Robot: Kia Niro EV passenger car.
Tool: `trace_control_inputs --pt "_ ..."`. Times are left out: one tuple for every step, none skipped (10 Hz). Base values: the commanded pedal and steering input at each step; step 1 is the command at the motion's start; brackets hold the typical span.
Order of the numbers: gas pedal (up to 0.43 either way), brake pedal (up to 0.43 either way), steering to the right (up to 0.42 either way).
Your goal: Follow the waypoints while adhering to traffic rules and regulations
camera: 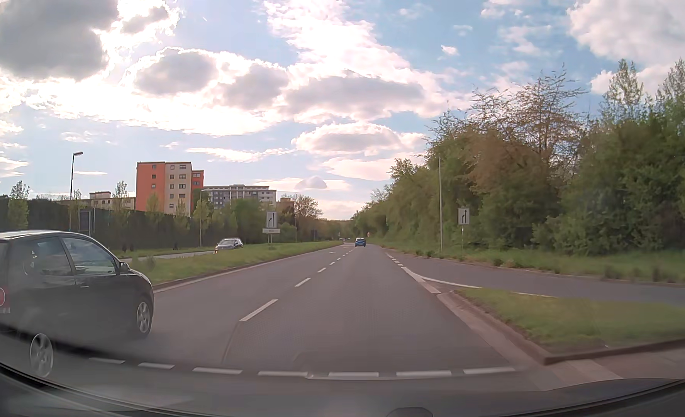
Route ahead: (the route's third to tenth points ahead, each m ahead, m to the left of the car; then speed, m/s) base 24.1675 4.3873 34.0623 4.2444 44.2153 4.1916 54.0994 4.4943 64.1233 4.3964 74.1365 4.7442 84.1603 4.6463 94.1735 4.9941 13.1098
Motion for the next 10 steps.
trace_control_inputs --pt "0.079 0.0 -0.002" --pt "0.079 0.0 -0.002" --pt "0.079 0.0 -0.002" --pt "0.079 0.0 -0.003" --pt "0.079 0.0 -0.002" --pt "0.079 0.0 -0.003" --pt "0.079 0.0 -0.003" --pt "0.079 0.0 -0.003" --pt "0.079 0.0 -0.003" --pt "0.079 0.0 -0.003"
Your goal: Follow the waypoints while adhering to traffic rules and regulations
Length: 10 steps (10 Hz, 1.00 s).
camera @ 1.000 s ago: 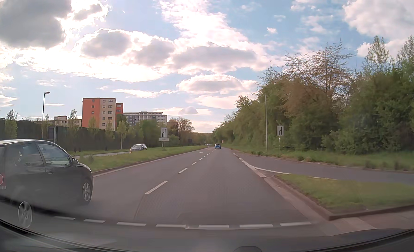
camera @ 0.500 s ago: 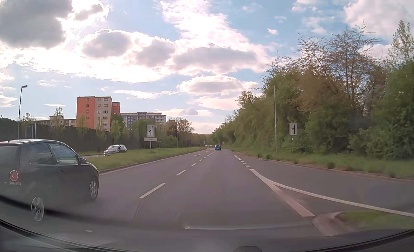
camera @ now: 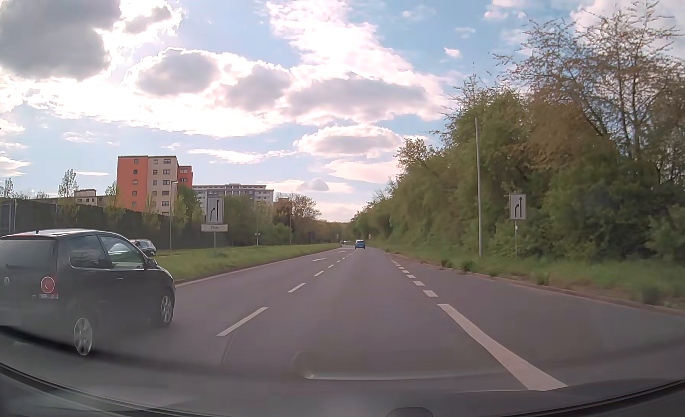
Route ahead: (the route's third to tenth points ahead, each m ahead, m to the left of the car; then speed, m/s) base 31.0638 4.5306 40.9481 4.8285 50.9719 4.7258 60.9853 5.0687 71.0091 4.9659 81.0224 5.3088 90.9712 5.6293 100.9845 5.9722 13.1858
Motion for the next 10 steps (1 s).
trace_control_inputs --pt "0.079 0.0 -0.003" --pt "0.079 0.0 -0.003" --pt "0.079 0.0 -0.003" --pt "0.079 0.0 -0.003" --pt "0.079 0.0 -0.003" --pt "0.079 0.0 -0.003" --pt "0.079 0.0 -0.003" --pt "0.079 0.0 -0.004" --pt "0.079 0.0 -0.004" --pt "0.079 0.0 -0.004"
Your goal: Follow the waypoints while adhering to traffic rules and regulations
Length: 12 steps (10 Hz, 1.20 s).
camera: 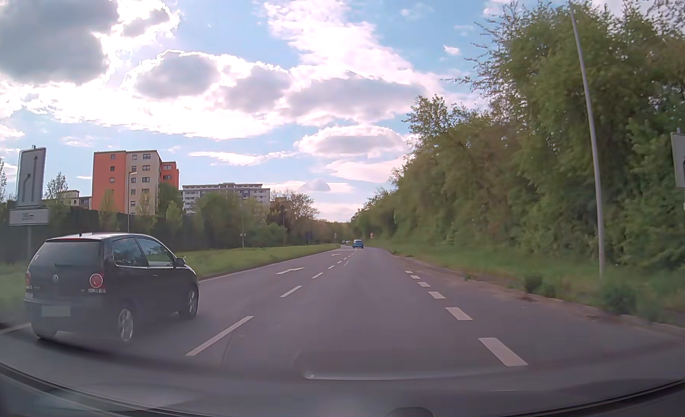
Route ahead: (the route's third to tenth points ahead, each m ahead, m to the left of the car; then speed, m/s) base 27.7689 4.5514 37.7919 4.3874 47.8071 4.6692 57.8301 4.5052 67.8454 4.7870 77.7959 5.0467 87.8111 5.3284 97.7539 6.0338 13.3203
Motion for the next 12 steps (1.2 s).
trace_control_inputs --pt "0.079 0.0 -0.004" --pt "0.079 0.0 -0.004" --pt "0.079 0.0 -0.003" --pt "0.079 0.0 -0.004" --pt "0.079 0.0 -0.003" --pt "0.079 0.0 -0.003" --pt "0.079 0.0 -0.003" --pt "0.079 0.0 -0.003" --pt "0.079 0.0 -0.003" --pt "0.079 0.0 -0.003" --pt "0.079 0.0 -0.003" --pt "0.067 0.0 -0.003"
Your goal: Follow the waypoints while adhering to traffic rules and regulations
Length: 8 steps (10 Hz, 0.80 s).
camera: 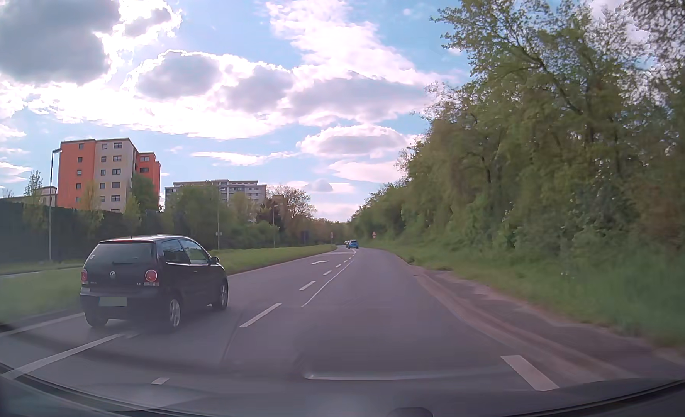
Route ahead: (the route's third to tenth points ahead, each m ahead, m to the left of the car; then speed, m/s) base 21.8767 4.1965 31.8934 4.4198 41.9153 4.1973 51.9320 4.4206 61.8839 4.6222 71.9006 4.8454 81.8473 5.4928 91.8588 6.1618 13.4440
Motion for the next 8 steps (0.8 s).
trace_control_inputs --pt "0.059 0.0 -0.003" --pt "0.047 0.0 -0.004" --pt "0.02 0.0 -0.004" --pt "0.008 0.0 -0.004" --pt "0.0 0.0 -0.003" --pt "0.0 0.0 -0.002" --pt "0.0 0.0 -0.002" --pt "0.0 0.0 -0.002"
